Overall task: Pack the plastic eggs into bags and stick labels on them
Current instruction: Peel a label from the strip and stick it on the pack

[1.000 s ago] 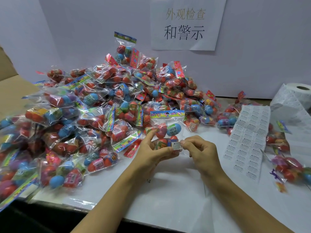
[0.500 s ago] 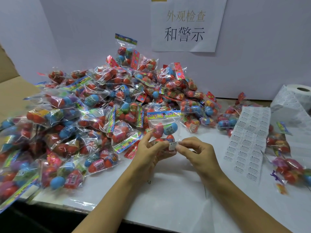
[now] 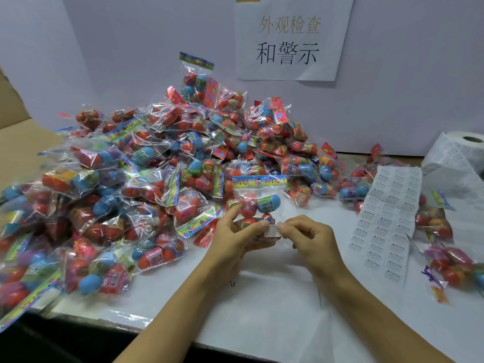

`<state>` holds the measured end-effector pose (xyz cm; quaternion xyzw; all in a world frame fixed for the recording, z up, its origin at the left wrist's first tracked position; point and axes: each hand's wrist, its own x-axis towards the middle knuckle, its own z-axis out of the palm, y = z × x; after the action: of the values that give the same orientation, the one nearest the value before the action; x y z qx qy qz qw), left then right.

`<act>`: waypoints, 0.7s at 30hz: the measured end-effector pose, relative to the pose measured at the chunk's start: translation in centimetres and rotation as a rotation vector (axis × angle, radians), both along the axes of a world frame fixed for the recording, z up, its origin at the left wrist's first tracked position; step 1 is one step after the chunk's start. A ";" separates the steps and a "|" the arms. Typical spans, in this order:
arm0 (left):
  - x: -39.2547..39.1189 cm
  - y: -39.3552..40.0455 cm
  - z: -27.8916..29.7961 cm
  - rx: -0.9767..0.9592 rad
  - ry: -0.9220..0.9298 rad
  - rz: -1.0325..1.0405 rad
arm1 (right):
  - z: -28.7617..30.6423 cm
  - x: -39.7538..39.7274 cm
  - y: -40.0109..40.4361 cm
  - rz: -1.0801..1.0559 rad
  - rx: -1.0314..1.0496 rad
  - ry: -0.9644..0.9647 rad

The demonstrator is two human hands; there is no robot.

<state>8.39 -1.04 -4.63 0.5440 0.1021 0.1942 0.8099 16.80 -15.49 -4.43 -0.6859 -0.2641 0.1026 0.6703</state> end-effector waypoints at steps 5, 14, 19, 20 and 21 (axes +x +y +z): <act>-0.1 0.1 0.0 -0.004 -0.010 0.007 | 0.1 -0.1 -0.1 0.030 0.001 -0.011; 0.1 0.3 0.3 -0.038 0.061 0.071 | 0.1 0.1 -0.1 0.015 0.010 0.075; 0.2 0.7 0.0 -0.061 0.070 0.184 | 0.1 0.3 -0.2 -0.009 0.045 0.158; 0.3 0.8 0.0 -0.065 0.058 0.201 | 0.2 0.3 -0.2 -0.019 0.055 0.177; 0.3 0.9 0.1 -0.066 0.052 0.208 | 0.2 0.5 -0.2 -0.030 0.060 0.189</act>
<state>8.68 -0.11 -4.55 0.5083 0.1853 0.2593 0.8000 17.26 -15.71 -4.25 -0.6567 -0.1923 0.1488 0.7139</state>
